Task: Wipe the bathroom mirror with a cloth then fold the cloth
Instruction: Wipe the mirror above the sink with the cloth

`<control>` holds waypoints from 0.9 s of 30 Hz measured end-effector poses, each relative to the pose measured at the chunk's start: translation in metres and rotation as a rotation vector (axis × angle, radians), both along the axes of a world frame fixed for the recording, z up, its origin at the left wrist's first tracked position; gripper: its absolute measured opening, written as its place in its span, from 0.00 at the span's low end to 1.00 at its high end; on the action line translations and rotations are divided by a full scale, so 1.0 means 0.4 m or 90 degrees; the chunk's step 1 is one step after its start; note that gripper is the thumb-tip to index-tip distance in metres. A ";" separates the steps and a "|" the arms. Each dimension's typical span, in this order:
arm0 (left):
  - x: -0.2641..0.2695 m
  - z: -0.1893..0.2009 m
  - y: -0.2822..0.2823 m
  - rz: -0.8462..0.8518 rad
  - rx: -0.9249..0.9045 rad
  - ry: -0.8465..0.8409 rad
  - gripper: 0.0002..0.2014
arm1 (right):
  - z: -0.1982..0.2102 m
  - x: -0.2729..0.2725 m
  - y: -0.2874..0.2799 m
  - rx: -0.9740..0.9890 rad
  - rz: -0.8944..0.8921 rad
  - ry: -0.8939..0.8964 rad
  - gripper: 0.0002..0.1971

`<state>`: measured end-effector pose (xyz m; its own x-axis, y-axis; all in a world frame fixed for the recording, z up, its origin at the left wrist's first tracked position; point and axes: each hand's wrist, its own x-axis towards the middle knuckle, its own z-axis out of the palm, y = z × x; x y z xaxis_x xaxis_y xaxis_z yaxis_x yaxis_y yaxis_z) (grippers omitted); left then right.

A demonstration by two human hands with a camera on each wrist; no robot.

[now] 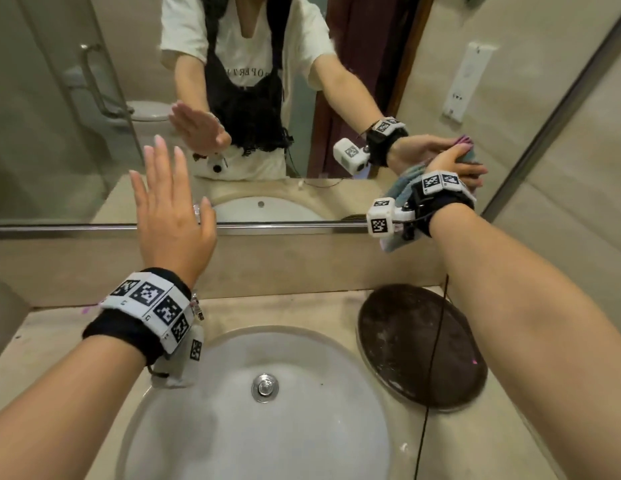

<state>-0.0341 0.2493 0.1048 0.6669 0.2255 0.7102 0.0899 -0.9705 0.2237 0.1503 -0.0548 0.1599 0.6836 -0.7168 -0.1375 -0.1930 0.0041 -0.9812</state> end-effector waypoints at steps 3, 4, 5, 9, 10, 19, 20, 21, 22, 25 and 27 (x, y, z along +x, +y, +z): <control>0.020 -0.018 -0.032 -0.030 -0.002 -0.011 0.31 | 0.003 -0.017 -0.054 0.039 -0.024 0.038 0.36; 0.027 -0.029 -0.044 -0.036 -0.002 -0.011 0.31 | -0.004 -0.023 -0.072 0.038 0.002 0.051 0.36; 0.033 -0.039 -0.057 -0.041 -0.002 -0.007 0.31 | -0.017 -0.028 -0.091 0.035 0.027 0.064 0.35; 0.048 -0.076 -0.100 -0.072 -0.008 0.009 0.31 | -0.072 -0.050 -0.118 0.036 0.051 0.075 0.35; 0.049 -0.083 -0.108 -0.079 -0.004 0.011 0.31 | -0.083 -0.049 -0.118 0.035 0.050 0.067 0.35; 0.045 -0.133 -0.160 -0.106 -0.013 0.016 0.30 | -0.133 -0.085 0.093 0.076 0.192 0.028 0.32; 0.045 -0.136 -0.165 -0.107 -0.012 0.017 0.30 | -0.138 -0.093 0.138 0.055 0.185 0.041 0.34; 0.047 -0.139 -0.170 -0.108 -0.009 0.021 0.30 | -0.136 -0.100 0.183 0.042 0.155 0.047 0.35; 0.049 -0.141 -0.176 -0.112 -0.008 0.026 0.30 | -0.135 -0.106 0.218 0.034 0.139 0.049 0.36; 0.055 -0.142 -0.202 -0.125 -0.015 0.040 0.31 | -0.135 -0.122 0.261 0.039 0.181 0.038 0.38; 0.063 -0.136 -0.219 -0.137 -0.019 0.034 0.31 | -0.140 -0.108 0.220 0.018 0.175 0.039 0.38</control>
<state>-0.0088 0.1619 0.0505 0.7387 0.0940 0.6674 -0.1065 -0.9615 0.2532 0.1072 0.0331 0.1038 0.8412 -0.5012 -0.2027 -0.2504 -0.0288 -0.9677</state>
